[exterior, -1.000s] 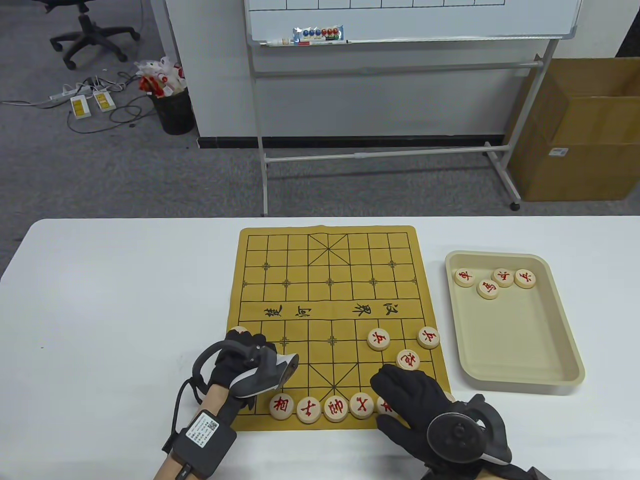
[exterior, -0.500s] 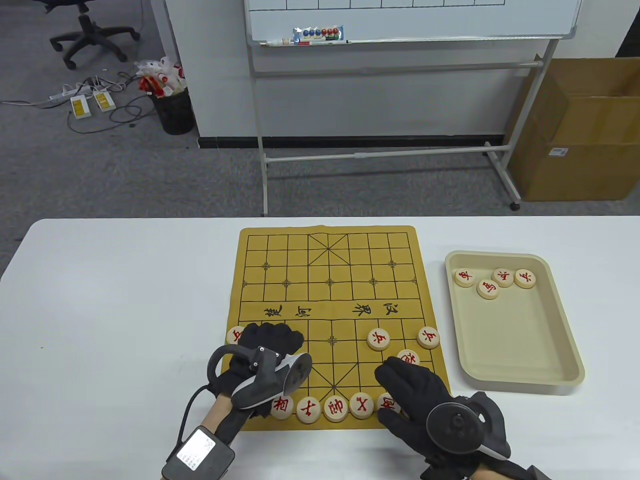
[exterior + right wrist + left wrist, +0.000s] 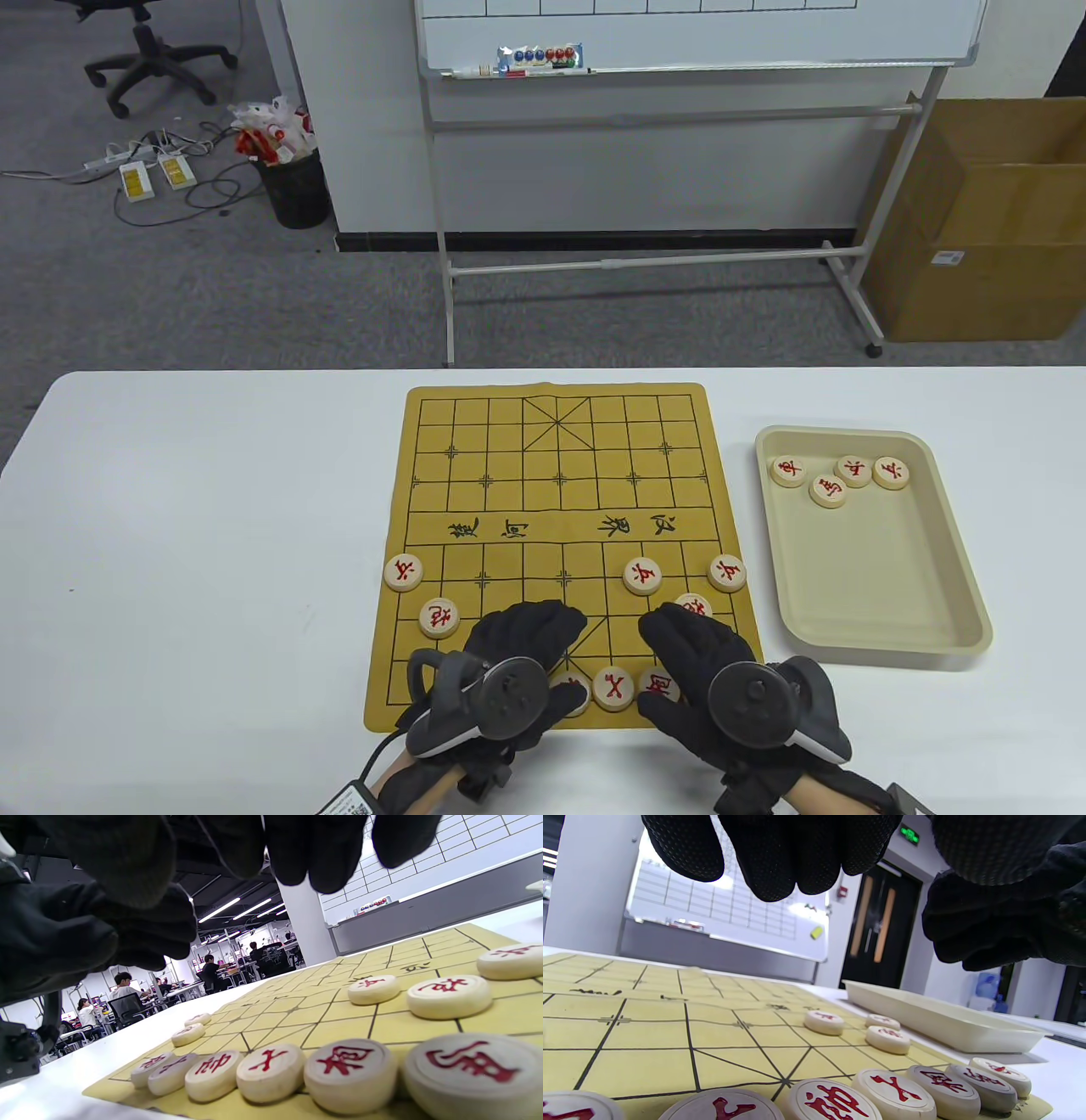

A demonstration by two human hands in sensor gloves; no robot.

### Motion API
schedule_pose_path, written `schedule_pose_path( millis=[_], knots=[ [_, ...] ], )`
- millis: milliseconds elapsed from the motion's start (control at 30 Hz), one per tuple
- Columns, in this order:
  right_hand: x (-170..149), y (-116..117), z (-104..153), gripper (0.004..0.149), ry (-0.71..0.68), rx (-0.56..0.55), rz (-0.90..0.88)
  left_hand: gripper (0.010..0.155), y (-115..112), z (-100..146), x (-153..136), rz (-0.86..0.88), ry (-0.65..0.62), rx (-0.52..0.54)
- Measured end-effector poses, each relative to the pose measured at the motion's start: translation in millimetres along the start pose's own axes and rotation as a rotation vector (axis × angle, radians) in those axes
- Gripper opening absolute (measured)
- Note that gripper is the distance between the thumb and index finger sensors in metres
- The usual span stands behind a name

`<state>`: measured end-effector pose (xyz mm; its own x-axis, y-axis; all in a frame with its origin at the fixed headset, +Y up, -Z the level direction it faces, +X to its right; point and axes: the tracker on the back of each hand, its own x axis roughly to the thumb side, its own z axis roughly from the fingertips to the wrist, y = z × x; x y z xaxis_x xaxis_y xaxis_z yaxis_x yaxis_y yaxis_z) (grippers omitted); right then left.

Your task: Set up Chinese chess pieces

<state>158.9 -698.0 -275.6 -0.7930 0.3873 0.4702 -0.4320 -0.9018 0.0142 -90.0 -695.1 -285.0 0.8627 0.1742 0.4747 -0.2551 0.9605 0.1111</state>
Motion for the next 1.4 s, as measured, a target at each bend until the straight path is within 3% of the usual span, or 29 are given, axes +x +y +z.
schedule_pose_path(
  millis=[100,167,300,400,500,600,767,900,1000,1200,1400],
  knots=[
    [-6.1,-19.2,-6.7,0.081,0.019,-0.05,0.007,0.078,1.6,1.2,-0.4,-0.024,-0.002,0.013],
    [-27.0,-53.9,-24.5,0.08,0.089,-0.14,0.068,0.078,1.8,2.8,-0.7,-0.016,-0.008,0.015],
    [-79.0,-99.6,-67.6,0.078,0.313,-0.102,0.3,0.078,2.3,4.2,-0.7,-0.037,-0.018,0.018],
    [-134.4,-112.6,-103.4,0.073,0.485,-0.049,0.413,0.078,1.7,4.7,-0.7,-0.034,-0.019,0.012],
    [-184.5,-103.5,-128.9,0.07,0.587,0.04,0.383,0.078,-1.9,5.6,-1.2,-0.025,-0.021,0.0],
    [-224.4,-80.7,-147.7,0.072,0.694,0.193,0.476,0.078,-5.1,6.0,-1.2,-0.02,-0.026,-0.019],
    [-256.0,-48.6,-159.0,0.076,0.739,0.304,0.595,0.078,-4.1,6.4,-1.3,-0.011,-0.027,-0.018],
    [-269.4,-32.2,-158.1,0.076,0.742,0.32,0.626,0.078,-4.5,6.3,-1.4,-0.003,-0.026,-0.014],
    [-272.6,-30.7,-156.3,0.075,0.731,0.261,0.623,0.078,-5.1,6.2,-1.6,-0.003,-0.027,-0.013],
    [-275.3,-30.7,-151.2,0.072,0.799,0.293,0.65,0.078,-5.7,5.6,-1.7,-0.005,-0.021,-0.018],
    [-272.4,-27.8,-152.0,0.074,0.784,0.331,0.682,0.078,-5.8,5.4,-1.4,-0.005,-0.02,-0.016]
  ],
)
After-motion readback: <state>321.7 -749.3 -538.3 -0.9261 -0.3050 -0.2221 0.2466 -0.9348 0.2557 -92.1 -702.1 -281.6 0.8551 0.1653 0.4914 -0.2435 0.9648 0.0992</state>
